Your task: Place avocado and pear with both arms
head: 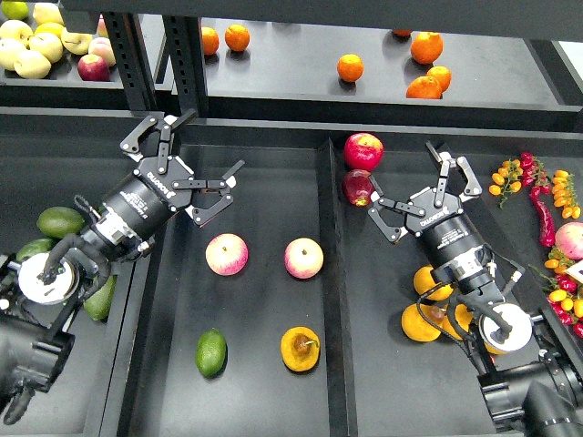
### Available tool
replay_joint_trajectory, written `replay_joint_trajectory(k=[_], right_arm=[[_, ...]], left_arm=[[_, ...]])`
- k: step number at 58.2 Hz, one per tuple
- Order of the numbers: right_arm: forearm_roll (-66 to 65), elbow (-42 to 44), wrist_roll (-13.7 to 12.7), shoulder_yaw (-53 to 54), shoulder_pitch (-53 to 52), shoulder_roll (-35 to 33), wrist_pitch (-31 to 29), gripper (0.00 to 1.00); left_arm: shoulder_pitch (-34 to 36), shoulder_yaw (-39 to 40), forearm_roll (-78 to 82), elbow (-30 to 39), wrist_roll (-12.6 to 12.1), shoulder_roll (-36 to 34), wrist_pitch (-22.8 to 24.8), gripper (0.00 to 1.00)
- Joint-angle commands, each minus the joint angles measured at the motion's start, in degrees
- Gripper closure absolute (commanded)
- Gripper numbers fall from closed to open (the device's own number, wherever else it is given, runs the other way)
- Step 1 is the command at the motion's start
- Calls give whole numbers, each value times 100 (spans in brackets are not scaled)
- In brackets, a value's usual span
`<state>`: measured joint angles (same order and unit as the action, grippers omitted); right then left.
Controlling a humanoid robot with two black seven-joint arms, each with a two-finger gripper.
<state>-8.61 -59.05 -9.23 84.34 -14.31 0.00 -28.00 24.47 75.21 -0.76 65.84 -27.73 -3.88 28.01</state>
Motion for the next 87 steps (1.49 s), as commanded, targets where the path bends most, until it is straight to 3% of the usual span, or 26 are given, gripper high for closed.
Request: replay_joint_trajectory(k=[1,15,21,22,31,61,87], right_arm=[[9,-18,0,74,42,0,0,0],[0,-115,0,92,130,0,0,0],[0,-115,0,92,130,0,0,0],[0,-115,0,109,130,0,0,0],[0,-106,0,390,130,0,0,0],[9,-54,0,698,121,0,0,0],[9,-54,0,645,130,0,0,0]], left_arm=[[506,-972,-302,-71,-27,-973,-1,3],[1489,-3037,558,-255,-27,-2406,-1,2],[1955,-3854,1130,-580,-27,-2617,-1,2],[2217,-4308,1461,-772,-27,-2626,-1,2],[2519,-5103,2027,-1003,-27,-2433,-1,2],[2545,-5850,4110,-1978,-27,-1361,-1,2],[2483,-6308,4409,-2277,-27,-1027,-1,3]])
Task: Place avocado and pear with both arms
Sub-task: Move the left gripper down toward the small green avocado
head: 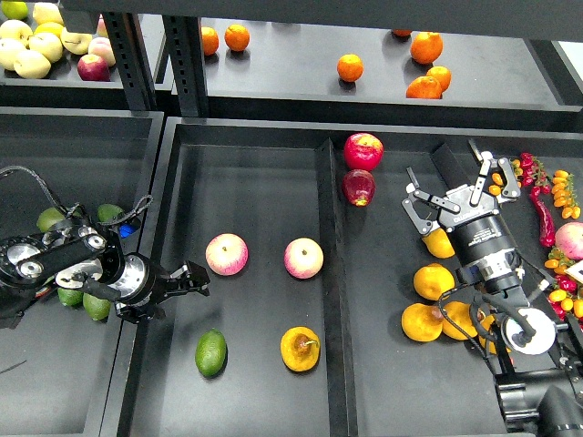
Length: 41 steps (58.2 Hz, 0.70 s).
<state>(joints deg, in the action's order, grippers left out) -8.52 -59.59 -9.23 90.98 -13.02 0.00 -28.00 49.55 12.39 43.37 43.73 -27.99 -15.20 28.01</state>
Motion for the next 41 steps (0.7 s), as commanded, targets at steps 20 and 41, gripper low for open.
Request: replay_joint_trajectory(k=[20,41], right_arm=[[-1,-9,0,-10,1,0,0,0],[-1,-9,0,-19,1,0,0,0]], left_arm=[[-51,-114,5,-304,-1,412,-1,3],[-121,-140,-4,-471,-1,588,-1,4]])
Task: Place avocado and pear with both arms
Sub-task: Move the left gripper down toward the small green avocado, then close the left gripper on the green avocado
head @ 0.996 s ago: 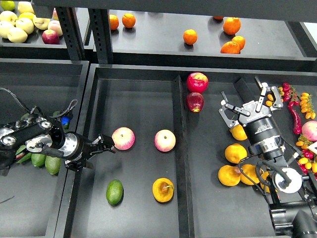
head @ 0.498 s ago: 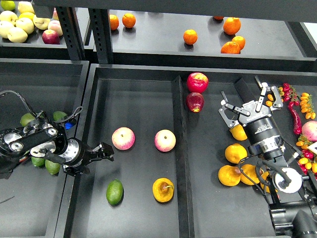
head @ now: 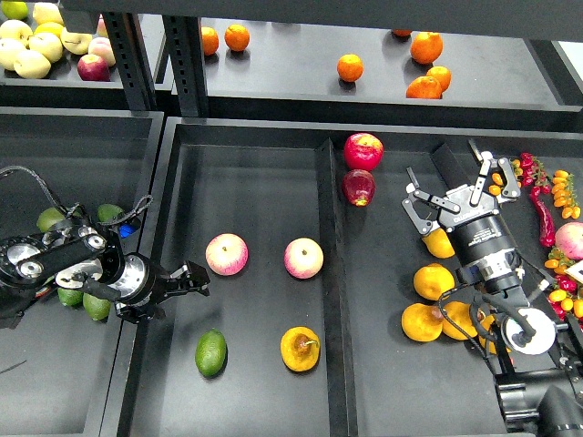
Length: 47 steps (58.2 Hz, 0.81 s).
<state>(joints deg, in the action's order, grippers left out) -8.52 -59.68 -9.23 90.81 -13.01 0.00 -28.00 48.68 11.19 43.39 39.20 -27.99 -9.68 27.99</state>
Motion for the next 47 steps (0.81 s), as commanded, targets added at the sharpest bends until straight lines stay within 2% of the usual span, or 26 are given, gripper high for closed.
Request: replay_joint_trajectory(k=[1,47], right_arm=[[-1,0,0,-2,0,0,0,0],[8,9,0,7,0,0,0,0]], left_arm=[[-34,-20,-6,-18,-1,45,1,4],[-193,-38,-6,-185,-1,344,1,5]])
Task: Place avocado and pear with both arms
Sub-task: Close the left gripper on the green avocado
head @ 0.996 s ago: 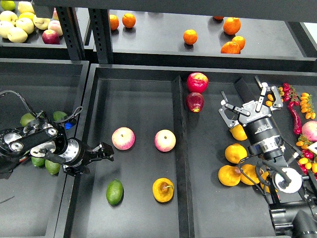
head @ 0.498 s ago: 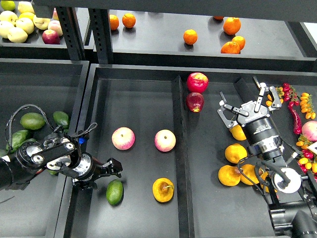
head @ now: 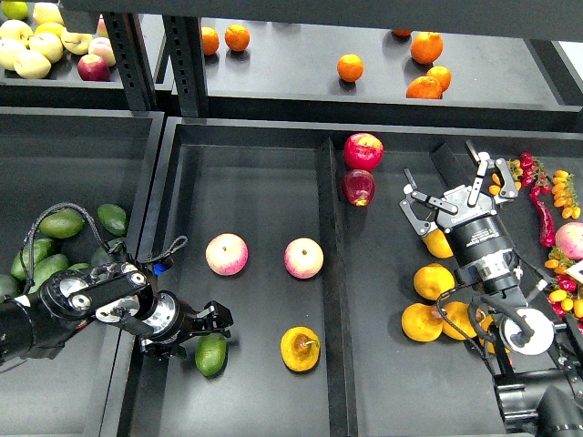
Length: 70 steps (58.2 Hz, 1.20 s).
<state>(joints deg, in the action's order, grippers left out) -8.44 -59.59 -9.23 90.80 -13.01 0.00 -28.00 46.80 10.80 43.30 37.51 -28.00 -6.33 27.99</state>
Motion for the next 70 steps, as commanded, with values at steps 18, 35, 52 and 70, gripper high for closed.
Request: replay_joint_trajectory(k=[18,35,52,70], right_arm=[[18,0,0,8,0,0,0,0],[18,0,0,43,0,0,0,0],[18,0,0,60,9,0,0,0],[18,0,0,60,9,0,0,0]], left_arm=[[-31,1,3,-16,0,79,1,18],[-48,1,3,-16,0,79,1,34],[-40,132,82,2,0,97,1,46],[110,352,3,116,0,-8,1,48]])
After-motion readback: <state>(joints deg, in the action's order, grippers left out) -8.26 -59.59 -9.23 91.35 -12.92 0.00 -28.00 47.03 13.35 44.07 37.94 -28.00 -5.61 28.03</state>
